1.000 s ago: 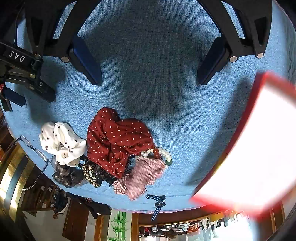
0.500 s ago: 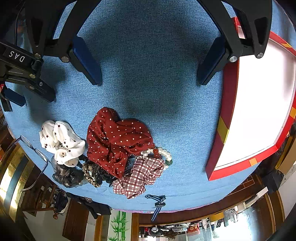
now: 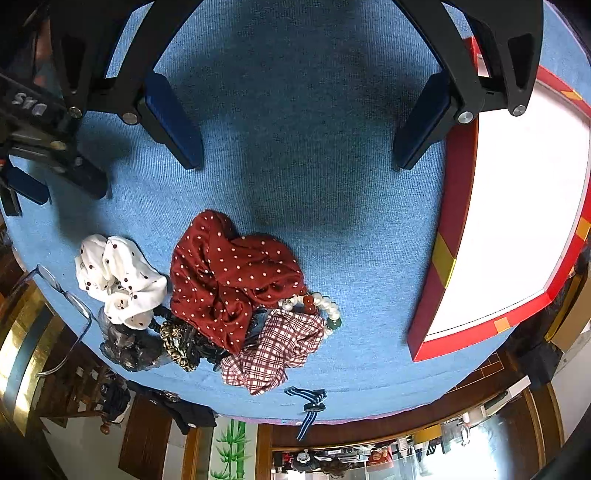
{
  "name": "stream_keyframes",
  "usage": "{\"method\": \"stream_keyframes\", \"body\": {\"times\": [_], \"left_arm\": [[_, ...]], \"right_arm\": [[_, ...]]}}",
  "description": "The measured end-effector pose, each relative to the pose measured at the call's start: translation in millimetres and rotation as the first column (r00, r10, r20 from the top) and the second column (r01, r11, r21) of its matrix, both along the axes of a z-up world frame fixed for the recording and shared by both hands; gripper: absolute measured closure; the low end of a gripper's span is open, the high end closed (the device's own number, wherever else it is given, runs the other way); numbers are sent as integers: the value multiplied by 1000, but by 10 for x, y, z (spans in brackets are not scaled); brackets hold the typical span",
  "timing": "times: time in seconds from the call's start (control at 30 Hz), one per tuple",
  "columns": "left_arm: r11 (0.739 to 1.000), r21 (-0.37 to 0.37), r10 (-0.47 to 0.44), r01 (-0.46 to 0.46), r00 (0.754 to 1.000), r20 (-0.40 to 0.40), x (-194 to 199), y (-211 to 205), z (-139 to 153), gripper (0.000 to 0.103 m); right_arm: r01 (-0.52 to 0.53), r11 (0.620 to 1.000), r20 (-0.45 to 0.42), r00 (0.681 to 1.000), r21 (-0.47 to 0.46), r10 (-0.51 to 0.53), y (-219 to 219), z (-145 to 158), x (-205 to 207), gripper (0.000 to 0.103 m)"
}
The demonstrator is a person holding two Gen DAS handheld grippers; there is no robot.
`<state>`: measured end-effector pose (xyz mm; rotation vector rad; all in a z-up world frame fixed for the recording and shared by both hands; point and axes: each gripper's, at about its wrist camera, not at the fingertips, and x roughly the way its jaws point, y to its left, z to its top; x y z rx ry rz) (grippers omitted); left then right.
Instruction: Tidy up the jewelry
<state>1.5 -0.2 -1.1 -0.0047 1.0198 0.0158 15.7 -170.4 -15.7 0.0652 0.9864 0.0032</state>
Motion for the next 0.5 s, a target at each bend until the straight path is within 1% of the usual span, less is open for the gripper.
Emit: {"method": "stream_keyframes", "body": {"times": [0.03, 0.1, 0.17, 0.2, 0.23, 0.3, 0.33, 0.4, 0.43, 0.5], "left_arm": [[1000, -13, -24, 24, 1000, -4, -26, -7, 20, 0], [998, -45, -43, 44, 999, 34, -120, 27, 141, 0], [997, -54, -50, 57, 992, 117, -320, 88, 364, 0], [997, -47, -57, 66, 984, 171, -432, 117, 475, 0], [998, -21, -56, 63, 969, 242, -549, 162, 641, 0], [998, -2, -53, 56, 946, 320, -695, 255, 824, 0], [999, -9, -43, 49, 938, 345, -745, 317, 900, 0], [999, -32, -24, 38, 932, 362, -807, 410, 952, 0], [998, -46, -20, 39, 933, 359, -783, 447, 966, 0], [999, -43, -16, 33, 939, 345, -737, 462, 951, 0]], "right_arm": [[7, 999, 26, 1000, 43, -8, -69, 61, -73, 1], [35, 996, 75, 996, 85, -41, -150, 157, -169, 1], [48, 991, 126, 990, 128, -64, -187, 308, -281, 1], [49, 987, 163, 984, 153, -74, -214, 413, -367, 1], [49, 983, 202, 976, 176, -85, -234, 511, -447, 1], [28, 972, 270, 958, 235, -92, -265, 695, -581, 1], [-3, 958, 330, 939, 287, -96, -284, 829, -696, 1], [-25, 944, 383, 918, 329, -109, -265, 973, -833, 0], [-42, 938, 388, 916, 344, -102, -236, 1015, -864, 0], [-64, 929, 383, 920, 365, -87, -161, 1070, -878, 0]]}}
